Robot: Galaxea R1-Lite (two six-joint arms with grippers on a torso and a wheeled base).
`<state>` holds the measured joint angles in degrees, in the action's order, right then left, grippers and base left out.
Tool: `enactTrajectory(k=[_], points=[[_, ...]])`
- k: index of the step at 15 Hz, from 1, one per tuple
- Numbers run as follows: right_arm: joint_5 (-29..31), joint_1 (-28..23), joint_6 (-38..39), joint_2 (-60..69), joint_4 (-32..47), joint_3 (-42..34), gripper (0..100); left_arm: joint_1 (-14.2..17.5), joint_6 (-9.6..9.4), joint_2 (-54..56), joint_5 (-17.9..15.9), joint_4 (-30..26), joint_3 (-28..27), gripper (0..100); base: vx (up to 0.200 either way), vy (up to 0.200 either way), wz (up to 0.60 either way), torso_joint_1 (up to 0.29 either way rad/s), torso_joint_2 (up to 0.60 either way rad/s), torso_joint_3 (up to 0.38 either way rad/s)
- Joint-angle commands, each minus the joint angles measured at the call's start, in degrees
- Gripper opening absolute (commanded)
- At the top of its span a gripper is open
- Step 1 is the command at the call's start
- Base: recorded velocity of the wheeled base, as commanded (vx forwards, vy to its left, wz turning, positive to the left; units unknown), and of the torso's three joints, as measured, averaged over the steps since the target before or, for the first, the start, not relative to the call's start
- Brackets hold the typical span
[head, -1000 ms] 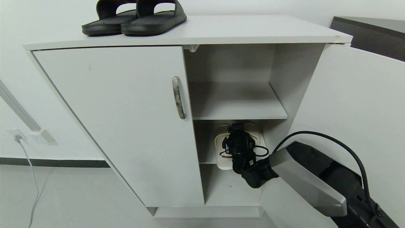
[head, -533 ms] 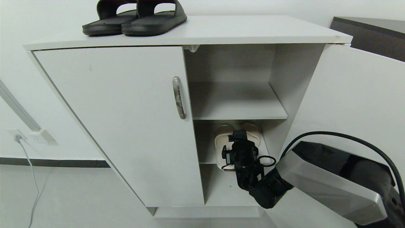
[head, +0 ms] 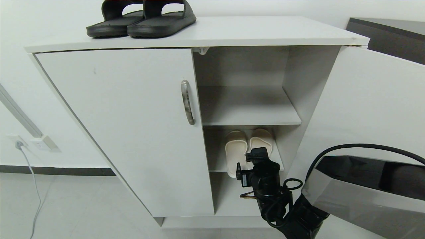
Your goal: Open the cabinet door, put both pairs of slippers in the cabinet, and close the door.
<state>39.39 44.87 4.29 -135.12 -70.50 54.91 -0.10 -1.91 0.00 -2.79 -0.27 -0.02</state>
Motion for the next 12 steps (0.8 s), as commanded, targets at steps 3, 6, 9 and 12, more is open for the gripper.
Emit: enactTrajectory(k=[3,6,9,12], points=[[0.0,0.7,0.0,0.4,-0.1,-0.4,100,0.0,0.07,-0.1,0.0,0.0,0.0,0,-0.133,0.000,0.00,0.005,0.00,0.003],[0.0,1.1,-0.1,0.4,-0.1,-0.5,100,0.0,0.07,-0.1,0.0,0.0,0.0,0,-0.200,0.000,0.00,0.009,0.00,0.001],[-0.3,1.1,-0.1,0.4,0.0,-0.5,100,0.0,0.07,-0.1,0.1,0.0,-0.1,0,-0.067,0.000,0.00,-0.001,0.00,-0.001],[-0.3,1.1,-0.1,0.5,-0.1,-0.6,100,0.0,0.07,-0.1,0.1,0.0,-0.1,0,0.000,0.000,0.00,0.000,0.00,0.000]])
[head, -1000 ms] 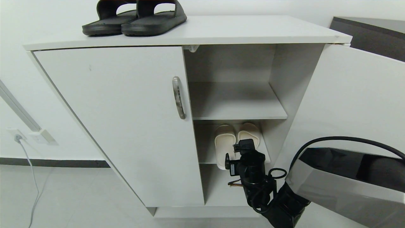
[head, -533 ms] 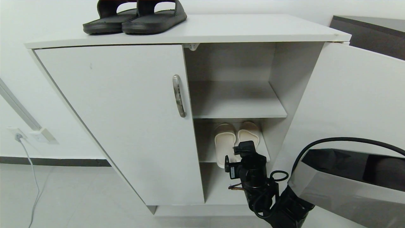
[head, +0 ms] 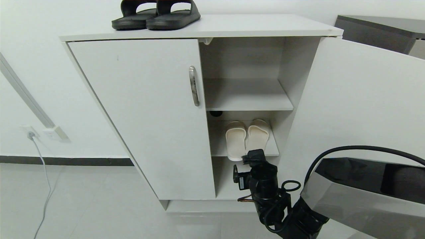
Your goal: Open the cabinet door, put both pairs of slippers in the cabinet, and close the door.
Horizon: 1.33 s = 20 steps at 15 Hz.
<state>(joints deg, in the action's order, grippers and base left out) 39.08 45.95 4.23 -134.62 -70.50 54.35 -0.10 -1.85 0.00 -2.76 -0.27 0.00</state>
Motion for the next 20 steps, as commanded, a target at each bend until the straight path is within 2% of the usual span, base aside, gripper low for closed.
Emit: enactTrajectory(k=[1,11,20], points=[[0.1,0.0,0.0,0.1,-0.2,-0.2,100,0.0,0.01,-0.1,0.0,0.0,0.0,0,0.000,0.000,0.00,0.000,0.00,0.000],[0.1,1.0,-0.2,1.7,-0.1,-1.4,100,0.0,0.01,-0.1,0.0,0.0,0.0,0,0.000,0.000,0.00,0.001,0.00,0.006],[0.0,2.2,0.3,4.1,-1.5,-4.5,100,0.0,-0.08,-0.1,-0.1,0.0,0.0,0,0.000,0.000,0.00,0.001,0.00,0.176]])
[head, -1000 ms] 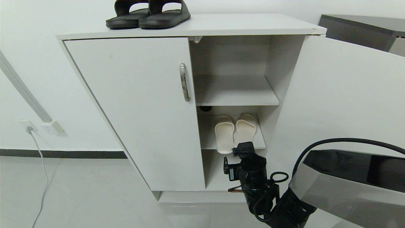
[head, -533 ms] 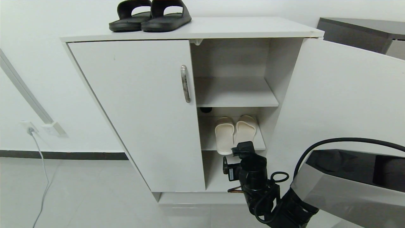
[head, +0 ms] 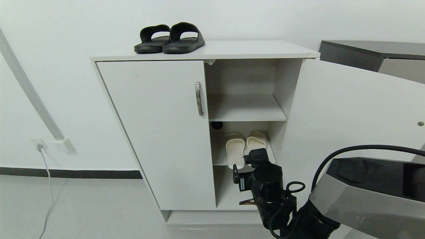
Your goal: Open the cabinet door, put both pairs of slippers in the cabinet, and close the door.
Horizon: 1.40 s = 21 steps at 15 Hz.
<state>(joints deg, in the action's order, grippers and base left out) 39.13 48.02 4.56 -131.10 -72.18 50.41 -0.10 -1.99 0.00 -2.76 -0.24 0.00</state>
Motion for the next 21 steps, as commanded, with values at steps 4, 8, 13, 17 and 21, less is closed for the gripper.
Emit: enactTrajectory(k=[4,8,13,17,21], points=[[0.0,0.6,0.5,2.3,-2.4,-4.3,100,0.0,-0.03,-0.1,0.0,0.0,0.0,0,0.000,0.000,0.00,-0.002,0.00,0.019],[0.2,0.7,0.4,2.5,-2.7,-4.4,100,0.0,-0.03,-0.1,0.0,0.0,0.0,0,0.000,0.000,0.00,0.000,0.00,0.000],[0.3,1.3,0.0,2.5,-2.7,-4.2,100,0.0,0.05,-0.1,0.0,0.0,0.0,0,0.000,0.200,0.00,0.004,0.00,0.004],[0.2,1.5,0.0,2.2,-2.5,-4.1,100,0.0,0.05,-0.1,0.0,0.0,0.0,0,0.000,0.200,0.00,0.004,0.00,-0.001],[0.2,1.8,0.0,2.2,-2.7,-4.3,100,0.0,0.05,-0.1,0.0,0.0,0.0,0,0.000,0.200,0.00,0.004,0.00,0.004]])
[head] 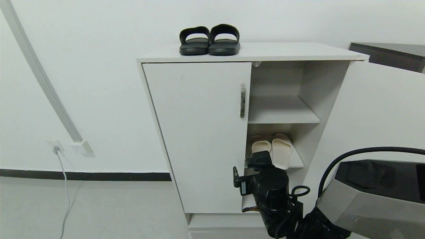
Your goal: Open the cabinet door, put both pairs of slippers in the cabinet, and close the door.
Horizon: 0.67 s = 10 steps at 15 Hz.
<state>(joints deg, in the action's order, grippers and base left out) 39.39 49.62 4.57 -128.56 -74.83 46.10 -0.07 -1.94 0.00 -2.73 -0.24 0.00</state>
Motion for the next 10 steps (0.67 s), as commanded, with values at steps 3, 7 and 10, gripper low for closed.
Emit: enactTrajectory(k=[3,7,10], points=[[0.0,0.2,-0.1,-0.3,0.0,0.3,100,0.0,0.00,-0.1,0.0,0.0,0.0,0,0.000,0.200,0.00,-0.004,0.00,0.001],[-0.1,0.1,-0.1,-0.3,0.1,0.3,100,0.0,0.00,-0.1,0.0,0.0,0.0,0,0.000,0.200,0.00,0.000,0.01,0.001],[-0.2,0.1,-0.2,-0.3,0.1,0.4,100,0.0,0.09,-0.1,0.0,0.0,0.0,0,0.000,0.067,0.00,0.002,0.00,0.001]])
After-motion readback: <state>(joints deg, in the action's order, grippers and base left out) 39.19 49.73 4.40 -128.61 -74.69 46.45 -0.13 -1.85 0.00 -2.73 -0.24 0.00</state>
